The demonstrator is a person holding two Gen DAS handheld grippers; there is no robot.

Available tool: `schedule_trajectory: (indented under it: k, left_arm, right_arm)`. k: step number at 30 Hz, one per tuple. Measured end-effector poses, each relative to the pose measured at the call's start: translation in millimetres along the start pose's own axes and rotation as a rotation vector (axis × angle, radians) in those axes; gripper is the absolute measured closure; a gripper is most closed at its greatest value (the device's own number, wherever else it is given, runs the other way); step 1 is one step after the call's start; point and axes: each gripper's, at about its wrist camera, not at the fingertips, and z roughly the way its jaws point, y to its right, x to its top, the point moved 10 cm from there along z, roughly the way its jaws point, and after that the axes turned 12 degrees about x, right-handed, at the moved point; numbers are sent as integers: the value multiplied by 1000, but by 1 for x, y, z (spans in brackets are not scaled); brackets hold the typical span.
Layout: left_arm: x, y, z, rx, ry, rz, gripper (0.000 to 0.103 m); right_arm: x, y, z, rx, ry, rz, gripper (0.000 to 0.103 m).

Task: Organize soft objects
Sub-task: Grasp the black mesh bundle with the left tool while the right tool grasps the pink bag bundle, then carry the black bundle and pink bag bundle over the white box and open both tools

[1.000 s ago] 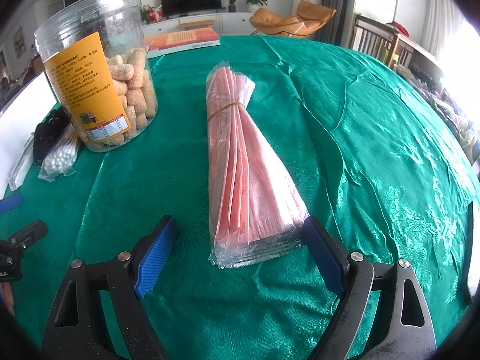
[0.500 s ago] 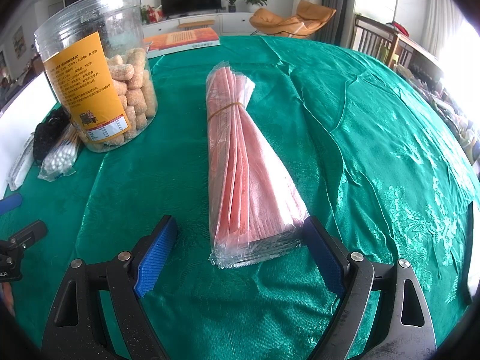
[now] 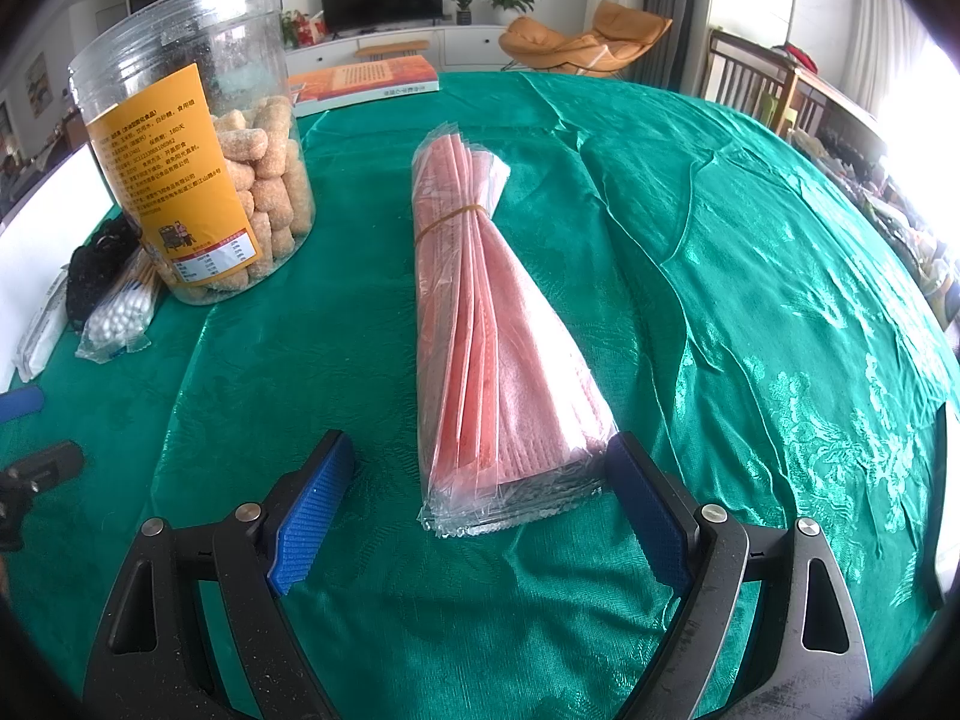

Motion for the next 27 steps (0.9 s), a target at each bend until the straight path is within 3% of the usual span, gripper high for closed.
schedule_trajectory:
  k: [2, 4, 7, 9, 12, 14, 16, 19, 20, 21, 22, 23, 25, 27]
  left_arm:
    - [35, -16, -6, 5, 41, -90, 0]
    - [59, -30, 5, 43, 26, -141, 0]
    - [73, -38, 38, 136, -42, -110, 12]
    - [71, -37, 57, 164, -88, -81, 19]
    - [74, -35, 70, 186, -95, -56, 19]
    - [78, -34, 75, 192, -96, -38, 20]
    - [79, -35, 80, 155, -121, -47, 48]
    - [82, -41, 75, 116, -128, -62, 66]
    - [82, -44, 71, 96, -132, -74, 66]
    - [82, -47, 64, 75, -130, -91, 68]
    - [85, -50, 56, 58, -118, -103, 69]
    - [89, -54, 47, 46, -100, -113, 69]
    - [96, -58, 28, 19, -67, -136, 69]
    - [105, -61, 6, -31, -34, -166, 69]
  right_arm:
    - [0, 0, 0, 0, 0, 0, 15]
    - [0, 0, 0, 0, 0, 0, 14]
    - [1, 1, -2, -1, 0, 6, 15]
    - [12, -2, -17, 44, 69, 19, 16]
    - [34, -3, -44, 131, 186, 64, 16]
    - [51, 4, -36, 161, 158, 115, 16]
    - [67, 6, -11, 170, 67, 125, 16]
    - [82, -1, 23, 185, -23, 94, 17]
    - [81, -2, 34, 180, -59, 88, 19]
    - [76, -2, 47, 168, -121, 86, 27]
    - [72, 0, 53, 138, -166, 73, 45]
    - [73, 1, 53, 128, -171, 53, 76]
    - [83, 3, 44, 134, -158, 63, 77]
    - [107, 8, 23, 124, -89, 73, 77]
